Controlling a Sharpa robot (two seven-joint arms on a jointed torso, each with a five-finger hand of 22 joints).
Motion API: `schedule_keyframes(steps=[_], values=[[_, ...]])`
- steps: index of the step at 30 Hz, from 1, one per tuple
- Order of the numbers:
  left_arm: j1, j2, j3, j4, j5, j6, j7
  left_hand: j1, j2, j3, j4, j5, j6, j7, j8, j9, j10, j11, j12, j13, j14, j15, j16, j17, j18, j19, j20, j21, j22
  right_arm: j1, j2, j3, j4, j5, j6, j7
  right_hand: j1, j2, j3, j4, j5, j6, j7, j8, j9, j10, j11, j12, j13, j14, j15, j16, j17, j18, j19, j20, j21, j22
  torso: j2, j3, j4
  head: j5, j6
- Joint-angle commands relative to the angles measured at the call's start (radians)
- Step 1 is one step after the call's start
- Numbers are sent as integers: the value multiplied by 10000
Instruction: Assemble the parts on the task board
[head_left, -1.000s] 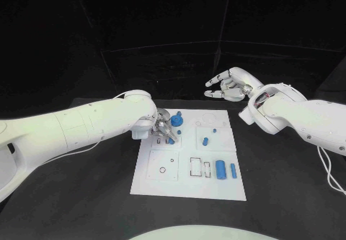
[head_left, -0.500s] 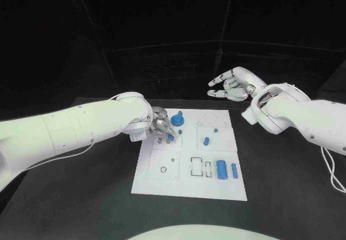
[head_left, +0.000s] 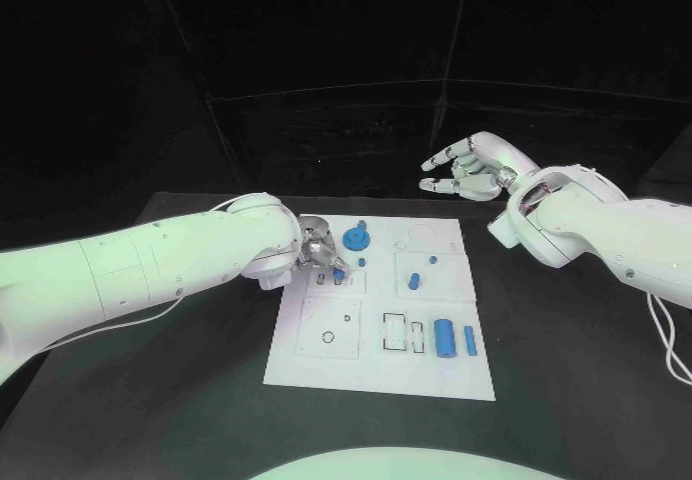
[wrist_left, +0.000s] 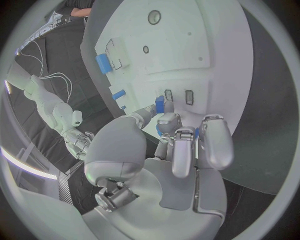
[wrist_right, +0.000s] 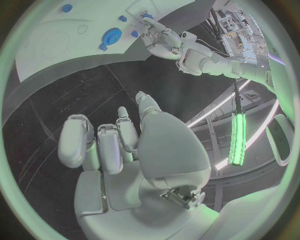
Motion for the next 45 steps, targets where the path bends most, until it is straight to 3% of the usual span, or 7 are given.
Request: schedule_keyframes(steps=[1, 11, 29, 45], values=[[-36, -9, 1, -52, -451, -398, 86, -19, 16, 1907, -1859, 32, -78, -18, 34, 18, 90, -19, 65, 11, 1038, -52, 62, 2633, -81, 57, 34, 62, 8, 25, -18, 9, 1, -59, 32, -15, 29, 36, -48, 13, 62, -28, -4, 66, -15, 3, -10, 0, -10, 593, -64, -55, 498, 180, -42, -22, -46, -16, 2, -3, -17, 27, -12], [-150, 28, 0, -155, -544, -200, 54, -23, 6, 1931, -1858, 31, -75, -20, 44, 24, 105, -21, 82, 30, 1038, -54, 62, 2633, -81, 58, 32, 60, 7, 25, -25, 9, -1, -78, 31, -19, 25, 36, -51, 17, 63, -29, -4, 67, -15, -2, -10, -5, -16, 593, -64, -56, 496, 181, -43, -22, -48, -19, 8, -7, -28, 24, -18], [-164, -5, 0, -102, -557, 728, -24, -53, -24, 2018, -1842, 60, -73, -24, 79, 47, 114, -24, 83, 20, 1038, -58, 62, 2633, -83, 62, 28, 64, 17, 25, 14, 9, -15, -83, 132, -18, 15, 36, -62, 29, 68, -30, -4, 71, -16, -10, -10, -14, -25, 600, -63, -39, 528, 179, -37, -22, -45, -10, 5, -8, -27, 72, -93], [-164, 7, 1, -137, -557, 998, -48, -116, -91, 2123, -1814, 156, -67, -34, 135, 83, 142, -34, 105, 33, 1038, -65, 62, 2633, -85, 66, 21, 68, 31, 24, 42, 9, -37, -90, 165, -23, 15, 36, -62, 29, 68, -30, -4, 71, -16, -10, -10, -14, -25, 600, -63, -39, 528, 179, -37, -22, -45, -10, 5, 0, -16, 81, -128]])
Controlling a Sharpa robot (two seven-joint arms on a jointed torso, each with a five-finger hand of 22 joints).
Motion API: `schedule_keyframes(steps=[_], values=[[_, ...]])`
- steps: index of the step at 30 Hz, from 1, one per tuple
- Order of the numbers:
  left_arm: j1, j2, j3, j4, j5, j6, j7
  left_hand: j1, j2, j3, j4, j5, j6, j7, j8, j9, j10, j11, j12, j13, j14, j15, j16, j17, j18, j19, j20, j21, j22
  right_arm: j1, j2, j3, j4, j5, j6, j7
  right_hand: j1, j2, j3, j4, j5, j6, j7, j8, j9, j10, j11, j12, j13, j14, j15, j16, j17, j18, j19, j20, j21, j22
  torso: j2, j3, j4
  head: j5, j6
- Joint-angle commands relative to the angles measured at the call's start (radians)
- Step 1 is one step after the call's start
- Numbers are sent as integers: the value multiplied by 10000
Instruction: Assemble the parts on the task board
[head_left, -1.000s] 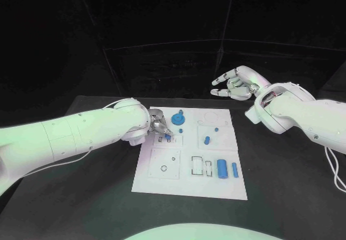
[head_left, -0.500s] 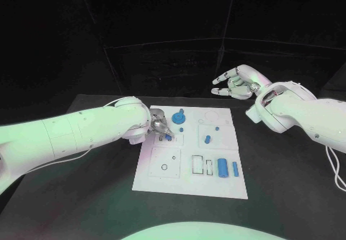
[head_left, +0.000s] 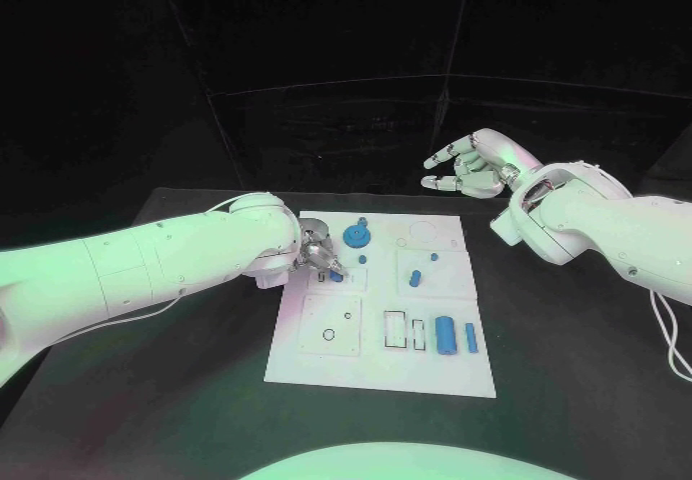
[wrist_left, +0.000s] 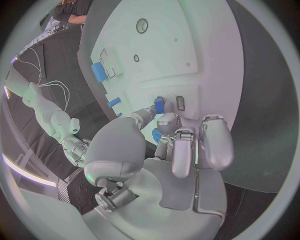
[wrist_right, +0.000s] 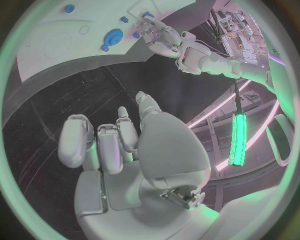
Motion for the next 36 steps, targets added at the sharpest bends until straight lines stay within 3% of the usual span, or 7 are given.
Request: schedule_keyframes(steps=[1, 5, 13, 36], values=[[-24, 18, -25, -24, -85, 371, -36, -37, -33, 1860, -1757, 81, -45, -15, 78, 18, 34, 3, 38, -7, 1038, -65, 62, 2633, -84, 65, 20, 29, 5, 25, 14, 9, -7, -29, 66, 23, 15, 36, -40, 7, 69, -30, -4, 37, -16, -10, -10, -14, -9, 600, -63, -39, 528, 178, -37, -21, -45, 5, -3, 7, 5, 15, -10], [-23, 72, -25, -79, -24, 254, -26, -402, -111, 1773, -1423, 70, 29, -96, 159, 56, 110, -52, 108, 35, 1038, -80, 62, 2633, -83, 64, 9, 24, 13, 24, 34, 9, -43, -56, 81, 26, 18, 41, -43, 10, 70, -26, -6, 43, -15, -8, -11, -12, -8, 597, -64, -50, 511, 179, -38, -22, -48, -1, -4, 7, -3, -2, -8], [-20, 200, -25, -223, 72, 228, -17, -978, -350, 906, -781, 14, 245, -209, 175, 21, 173, -130, 260, 150, 1038, -168, 62, 2633, -93, 81, -66, 32, 61, 25, 50, 9, -74, -81, 100, 22, 18, 41, -43, 10, 70, -26, -6, 43, -15, -8, -11, -12, -8, 597, -64, -50, 511, 179, -38, -22, -48, -1, -6, 8, -8, 9, -24], [-15, 499, -25, -580, 145, 632, -73, -1131, -259, -295, -169, 10, 633, -386, 490, 148, 447, -278, 702, 595, 1038, -291, 62, 2633, -153, 206, -182, 211, 398, 25, 69, 9, -91, -86, 246, -34, 17, 38, -54, 16, 53, -16, -8, 54, -13, -45, -13, -58, -53, 582, -65, -94, 441, 202, -85, -22, -109, -116, -3, 13, 8, -47, -16]])
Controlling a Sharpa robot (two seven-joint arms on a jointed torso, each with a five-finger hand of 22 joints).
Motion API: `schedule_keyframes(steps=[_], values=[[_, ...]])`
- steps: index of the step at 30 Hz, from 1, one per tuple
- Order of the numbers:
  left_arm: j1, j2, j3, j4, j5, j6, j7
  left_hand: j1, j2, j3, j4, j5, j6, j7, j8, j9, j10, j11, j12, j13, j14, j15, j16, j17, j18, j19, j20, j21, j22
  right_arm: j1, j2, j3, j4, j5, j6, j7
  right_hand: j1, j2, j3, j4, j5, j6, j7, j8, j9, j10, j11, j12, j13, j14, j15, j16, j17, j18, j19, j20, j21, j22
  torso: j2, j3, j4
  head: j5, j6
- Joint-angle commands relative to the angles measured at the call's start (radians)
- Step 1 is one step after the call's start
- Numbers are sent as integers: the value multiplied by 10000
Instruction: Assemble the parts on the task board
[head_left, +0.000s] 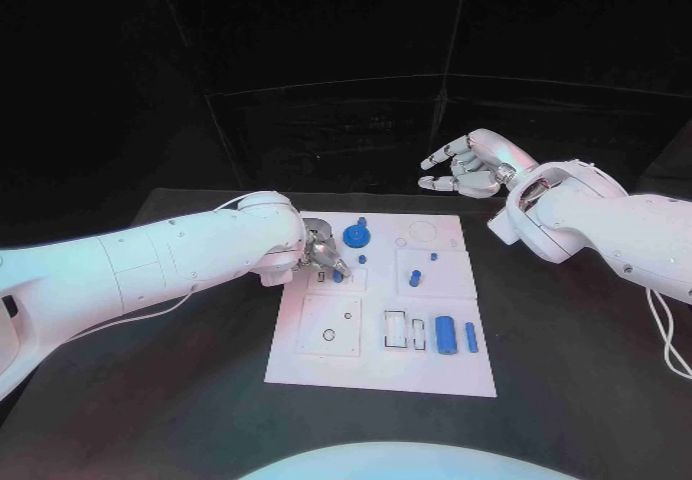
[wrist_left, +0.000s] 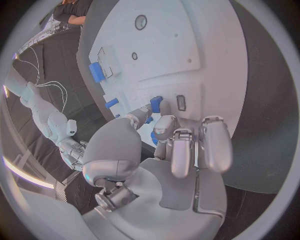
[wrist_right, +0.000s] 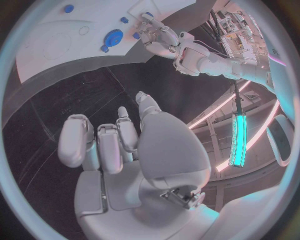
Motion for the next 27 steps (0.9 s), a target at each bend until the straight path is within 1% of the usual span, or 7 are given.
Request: schedule_keyframes(steps=[1, 8, 15, 16, 19, 22, 27], values=[[1, 11, -3, -1, 77, 327, -24, -96, 46, -100, 23, -25, 52, 3, 57, 21, 94, 6, 66, 21, 1039, -76, 62, 2634, -154, 60, -39, 56, 19, 26, 2, 9, -6, -32, 123, -9, 17, 38, -54, 17, 6, -16, -8, 55, -14, -45, -13, -58, -12, 582, -65, -48, 441, 202, -83, -20, -69, -25, 5, 0, 13, 2, -10], [1, -8, -3, -3, 77, 327, -31, -137, 63, -254, 117, -22, 56, -14, 110, 57, 113, -9, 93, 40, 1039, -90, 62, 2634, -158, 69, -56, 67, 43, 26, -14, 9, -9, -32, 137, -22, 16, 39, -58, 21, -5, -17, -8, 57, -14, -67, -13, -85, -38, 572, -65, -75, 397, 213, -109, -21, -101, -84, 5, -8, 14, 17, -28], [0, -4, -3, -37, 77, 209, -27, -433, -25, -844, 470, -56, 57, -10, 199, 116, 106, -9, 96, 9, 1039, -95, 62, 2634, -160, 68, -70, 57, 46, 26, -23, 9, -31, -32, 121, -25, 8, 41, -69, 33, -28, -22, -7, 59, -15, -103, -12, -128, -77, 557, -65, -114, 340, 230, -147, -21, -150, -173, 10, -11, 12, 21, 3], [0, -4, -3, -44, 77, 186, -26, -519, -64, -991, 549, -203, 68, -6, 213, 124, 105, -6, 98, 6, 1039, -91, 62, 2634, -160, 68, -67, 55, 46, 26, -23, 9, -33, -32, 120, -25, 8, 41, -69, 33, -28, -22, -7, 59, -15, -103, -12, -128, -77, 557, -65, -114, 340, 230, -147, -21, -150, -173, 7, -10, 13, 20, 2], [0, -6, -2, -69, 78, 75, -20, -745, -156, -1598, 841, -1250, 63, -9, 239, 141, 77, -4, 74, -48, 1039, -89, 62, 2634, -159, 66, -65, 46, 44, 26, -34, 9, -30, -32, 104, -21, -23, 38, -138, 82, -340, -57, -7, 63, -22, -148, -8, -176, -122, 540, -64, -163, 288, 243, -183, -21, -212, -257, 13, -8, 12, 10, 9], [-1, -35, 0, -81, 93, -63, -22, -966, -426, -2280, 1097, -1354, 43, -26, 246, 150, 40, -17, 38, -104, 1039, -110, 62, 2634, -157, 65, -79, 37, 42, 26, -46, 9, -34, -32, 88, -12, -6, 36, -247, 112, -844, -120, 2, 71, -31, -227, 1, -264, -210, 506, -60, -277, 149, 277, -259, -18, -343, -451, 14, -16, 11, -1, 39], [34, -183, 9, -11, 198, -176, -12, -1077, -603, -2889, 1371, -1364, 29, -57, 254, 165, 27, -45, 25, -121, 1039, -142, 62, 2634, -161, 74, -120, 42, 66, 26, -73, 9, -46, -32, 71, -8, -5, 43, -276, 124, -914, -128, 3, 78, -31, -252, 3, -294, -240, 497, -59, -310, 108, 284, -273, -18, -372, -494, -3, -25, 0, -28, 55]])
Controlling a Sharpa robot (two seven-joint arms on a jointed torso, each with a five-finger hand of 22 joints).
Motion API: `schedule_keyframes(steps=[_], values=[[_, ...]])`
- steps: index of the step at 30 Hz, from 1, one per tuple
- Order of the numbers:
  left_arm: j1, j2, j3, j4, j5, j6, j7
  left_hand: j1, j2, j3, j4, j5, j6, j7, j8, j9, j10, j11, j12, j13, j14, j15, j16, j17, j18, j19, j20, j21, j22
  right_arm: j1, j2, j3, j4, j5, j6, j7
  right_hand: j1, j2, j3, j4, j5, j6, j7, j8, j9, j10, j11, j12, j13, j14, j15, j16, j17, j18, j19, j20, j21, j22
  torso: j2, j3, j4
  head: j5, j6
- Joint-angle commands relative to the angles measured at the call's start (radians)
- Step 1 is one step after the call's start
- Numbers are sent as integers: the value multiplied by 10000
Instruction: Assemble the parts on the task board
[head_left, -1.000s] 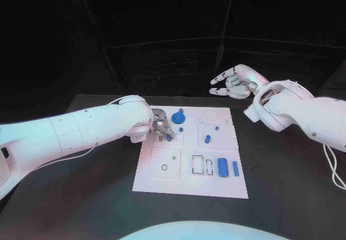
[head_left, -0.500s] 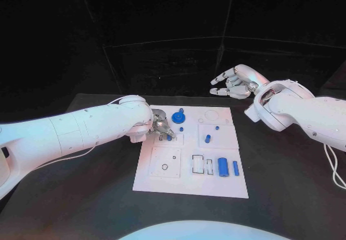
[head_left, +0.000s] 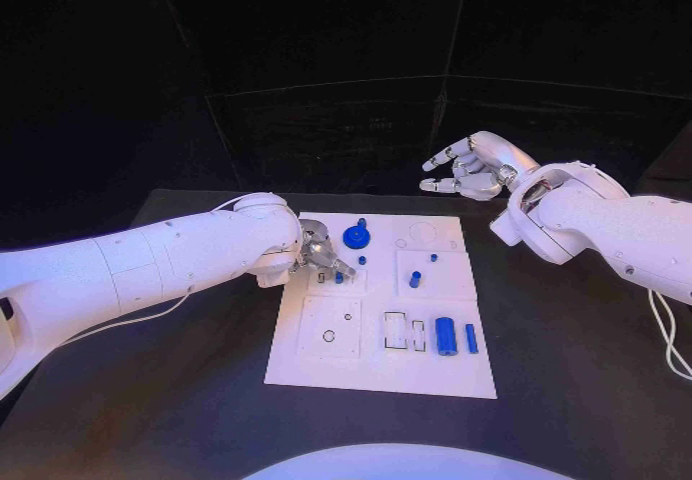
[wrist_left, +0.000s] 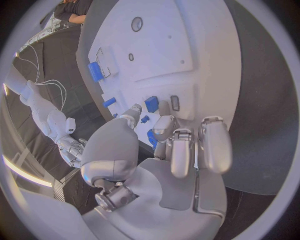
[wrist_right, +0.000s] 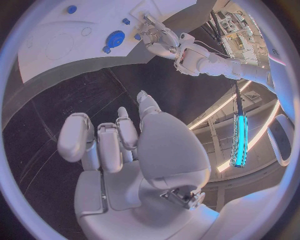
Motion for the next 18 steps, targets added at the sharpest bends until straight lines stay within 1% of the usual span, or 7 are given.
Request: schedule_keyframes(steps=[1, 5, 8, 11, 13, 15, 18], values=[[62, -105, 12, 74, 127, -191, -8, -28, -44, -206, 73, -41, 21, -55, 35, 16, -53, -49, -79, -33, 1039, -73, 63, 2634, -158, 4, -60, 33, 7, 25, -27, 9, -9, -26, -8, 35, -7, 44, -68, -2, -64, -58, 0, 32, -15, -110, 3, -68, -24, 494, -59, -58, 99, 127, -79, -2, -78, -39, -10, -8, -4, -23, 19], [183, -323, 43, 264, 222, -225, 9, 83, -51, -638, 275, -41, -22, -57, 57, 41, -103, -56, -130, -111, 1039, -81, 63, 2634, -160, 9, -79, 27, 14, 25, -45, 9, -23, -26, -27, 42, -18, 51, -89, 14, -95, -68, 2, 33, -16, -126, 5, -86, -42, 494, -58, -65, 95, 139, -105, -2, -117, -104, -24, -9, 22, -41, 35], [290, -515, 201, 455, 331, -237, 29, 259, 34, -902, 409, -38, -106, -39, 48, 50, -244, -40, -296, -340, 1039, -73, 63, 2634, -152, -5, -80, -11, -32, 25, -38, 8, -35, -26, 22, 67, -21, 46, -101, 18, -108, -73, 2, 34, -17, -131, 5, -92, -47, 490, -57, -78, 78, 140, -108, -1, -124, -114, -7, -4, 27, -16, 64], [398, -681, 401, 571, 484, -211, 84, 673, 312, -970, 399, -29, -290, 42, -44, 7, -542, 24, -646, -803, 1039, -17, 63, 2634, -123, -66, -43, -123, -187, 25, -6, 8, -33, -26, 83, 81, -21, 30, -120, 18, -121, -79, 3, 35, -17, -136, 6, -97, -53, 486, -57, -90, 63, 143, -114, -1, -136, -130, -3, 13, 27, 13, 98], [498, -782, 488, 608, 582, -225, 145, 851, 390, -1101, 420, -26, -518, 135, -217, -95, -754, 105, -887, -1115, 1039, 39, 63, 2634, -100, -119, 1, -220, -320, 25, 18, 8, -34, -26, 106, 87, -21, 30, -120, 18, -121, -79, 3, 35, -17, -136, 6, -97, -53, 486, -57, -90, 63, 143, -114, -1, -136, -130, -4, 22, 28, 1, 117], [611, -854, 561, 580, 673, -184, 284, 1026, 434, -1246, 432, -21, -803, 263, -464, -249, -954, 213, -1107, -1399, 1039, 123, 63, 2634, -68, -190, 62, -352, -505, 24, 26, 8, -35, -26, 119, 89, -21, 26, -128, 18, -128, -81, 3, 36, -17, -133, 6, -92, -49, 481, -56, -105, 42, 147, -122, -1, -148, -150, -3, 13, 28, -3, 128], [767, -839, 622, 337, 753, -168, 444, 1384, 626, -1404, 440, -30, -1328, 518, -934, -565, -1204, 432, -1353, -1742, 1039, 311, 63, 2634, -16, -318, 207, -598, -839, 24, 24, 8, -59, -26, 128, 79, -21, 26, -128, 18, -128, -81, 3, 36, -17, -133, 6, -92, -49, 481, -56, -105, 42, 147, -122, -1, -148, -151, -16, -4, 38, 9, 142]])
